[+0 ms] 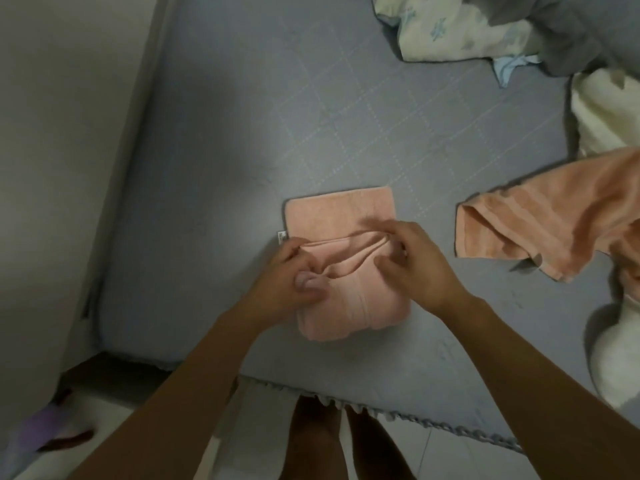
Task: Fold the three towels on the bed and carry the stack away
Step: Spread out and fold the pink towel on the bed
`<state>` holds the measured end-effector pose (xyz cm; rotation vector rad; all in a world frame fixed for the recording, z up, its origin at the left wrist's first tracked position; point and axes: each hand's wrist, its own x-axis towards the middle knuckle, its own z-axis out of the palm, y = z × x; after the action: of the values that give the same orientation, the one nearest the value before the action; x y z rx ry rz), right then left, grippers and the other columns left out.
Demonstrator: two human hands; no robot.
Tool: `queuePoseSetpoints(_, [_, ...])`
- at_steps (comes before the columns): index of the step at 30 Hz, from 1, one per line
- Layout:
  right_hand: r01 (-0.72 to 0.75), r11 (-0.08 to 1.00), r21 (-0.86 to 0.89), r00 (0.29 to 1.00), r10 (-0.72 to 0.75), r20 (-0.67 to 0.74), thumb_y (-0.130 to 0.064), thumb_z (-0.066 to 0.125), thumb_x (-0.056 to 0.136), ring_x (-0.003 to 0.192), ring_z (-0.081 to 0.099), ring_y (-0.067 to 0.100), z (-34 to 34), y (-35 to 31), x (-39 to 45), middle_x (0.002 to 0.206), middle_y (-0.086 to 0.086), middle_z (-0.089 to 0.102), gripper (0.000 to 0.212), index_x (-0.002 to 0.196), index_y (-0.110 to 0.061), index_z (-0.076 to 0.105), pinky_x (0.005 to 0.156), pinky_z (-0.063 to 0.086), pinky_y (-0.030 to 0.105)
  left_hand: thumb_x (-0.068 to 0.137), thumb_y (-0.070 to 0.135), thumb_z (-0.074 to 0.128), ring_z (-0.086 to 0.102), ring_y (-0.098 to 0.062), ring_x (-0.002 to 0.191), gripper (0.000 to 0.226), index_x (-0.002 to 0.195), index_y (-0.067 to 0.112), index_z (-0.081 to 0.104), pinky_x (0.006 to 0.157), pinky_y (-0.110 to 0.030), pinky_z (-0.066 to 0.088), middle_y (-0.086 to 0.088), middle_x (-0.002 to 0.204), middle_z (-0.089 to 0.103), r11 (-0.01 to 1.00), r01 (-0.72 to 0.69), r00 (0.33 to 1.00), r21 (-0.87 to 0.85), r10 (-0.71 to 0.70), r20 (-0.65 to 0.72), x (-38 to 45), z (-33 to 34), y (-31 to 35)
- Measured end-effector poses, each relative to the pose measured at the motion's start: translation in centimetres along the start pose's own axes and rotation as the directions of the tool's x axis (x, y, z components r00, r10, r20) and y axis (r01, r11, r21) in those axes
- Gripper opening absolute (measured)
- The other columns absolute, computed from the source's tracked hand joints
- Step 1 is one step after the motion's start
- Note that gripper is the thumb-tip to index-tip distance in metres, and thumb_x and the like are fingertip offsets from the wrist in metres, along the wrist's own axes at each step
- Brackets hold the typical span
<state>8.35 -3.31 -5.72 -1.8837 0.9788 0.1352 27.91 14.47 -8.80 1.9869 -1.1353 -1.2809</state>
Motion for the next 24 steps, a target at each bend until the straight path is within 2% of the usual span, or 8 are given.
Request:
queuePoseSetpoints(2, [0.063,0.988,-0.143,0.996,-0.052,0.077,-0.032,0.066,0.084,0.099,0.056,0.004,-0.3,0.1,-0.3,0.125,-0.014,0.045,0.053,0.129,-0.05,0.043,0.087,0.049,0.024,0.07,0.024,0.081,0.056,-0.022,0.104,0.024,0.086,0.016,0.064,0.087,-0.031,0.047,-0.002,0.112,0.054,0.989,-0.112,0.992,0.1,0.105,0.069,0.0,-0.8,-0.1])
queuePoseSetpoints(5, [0.134,0.952,-0.276,0.98,-0.086,0.178,-0.043,0.068,0.082,0.112,0.056,0.013,-1.0,0.4,-0.5,0.14,-0.012,0.039,0.055,0.133,-0.033,0.049,0.091,0.051,0.032,0.075,0.021,0.075,0.056,-0.018,0.086,0.02,0.079,0.015,0.056,0.07,-0.032,0.046,0.003,0.096,0.054,0.972,-0.204,0.977,0.118,0.194,0.091,-0.2,-2.3,0.2])
queuePoseSetpoints(9, [0.254,0.893,-0.372,0.958,-0.181,0.222,-0.035,0.067,0.085,0.106,0.06,0.019,-2.1,0.2,0.6,0.13,-0.003,0.052,0.033,0.114,-0.021,0.062,0.082,0.052,0.03,0.075,0.016,0.072,0.056,-0.022,0.093,0.022,0.078,0.014,0.051,0.073,-0.035,0.049,-0.003,0.109,0.056,0.933,-0.345,0.938,0.105,0.341,0.059,0.2,-3.3,1.3])
queuePoseSetpoints(11, [0.275,0.888,-0.369,0.959,-0.225,0.173,-0.028,0.068,0.086,0.107,0.059,0.019,-2.6,-0.2,1.6,0.13,-0.001,0.055,0.025,0.108,-0.018,0.066,0.082,0.05,0.029,0.077,0.014,0.07,0.056,-0.022,0.101,0.02,0.083,0.017,0.052,0.079,-0.03,0.048,-0.009,0.121,0.056,0.905,-0.401,0.915,0.143,0.402,0.026,1.0,-3.7,1.8])
queuePoseSetpoints(13, [0.227,0.905,-0.361,0.974,-0.219,0.061,-0.023,0.069,0.085,0.108,0.057,0.021,-2.9,-0.4,2.7,0.131,0.001,0.057,0.024,0.108,-0.016,0.07,0.083,0.051,0.033,0.077,0.015,0.068,0.057,-0.02,0.099,0.018,0.079,0.014,0.051,0.08,-0.029,0.046,-0.008,0.114,0.062,0.899,-0.404,0.913,0.171,0.407,0.018,2.1,-4.2,1.9])
queuePoseSetpoints(17, [-0.027,0.953,-0.303,0.99,-0.016,-0.139,-0.024,0.066,0.087,0.094,0.062,0.022,-2.5,-0.7,4.3,0.106,0.0,0.066,0.016,0.101,-0.019,0.072,0.076,0.049,0.031,0.085,0.032,0.062,0.045,-0.009,0.063,0.019,0.081,0.023,0.046,0.057,-0.027,0.032,0.011,0.066,0.05,0.967,-0.121,0.988,0.225,0.14,-0.068,4.6,-4.5,1.8])
queuePoseSetpoints(21, [-0.27,0.92,-0.286,0.956,0.219,-0.197,-0.028,0.053,0.09,0.07,0.063,0.021,-0.7,-1.1,5.1,0.071,-0.007,0.058,0.007,0.087,-0.024,0.058,0.056,0.04,0.027,0.091,0.031,0.062,0.051,-0.015,0.07,0.017,0.089,0.019,0.051,0.061,-0.028,0.033,0.005,0.08,0.056,0.973,0.076,0.981,0.216,-0.034,-0.189,6.7,-3.3,1.7])
queuePoseSetpoints(24, [-0.355,0.929,-0.105,0.915,0.322,-0.243,-0.028,0.05,0.091,0.078,0.063,0.019,-0.1,-1.3,5.4,0.087,-0.003,0.065,0.018,0.107,-0.022,0.055,0.067,0.053,0.035,0.085,0.028,0.067,0.049,-0.011,0.077,0.018,0.085,0.022,0.05,0.06,-0.021,0.032,0.012,0.089,0.048,0.976,0.185,0.949,0.117,-0.146,-0.279,7.4,-2.3,1.9])
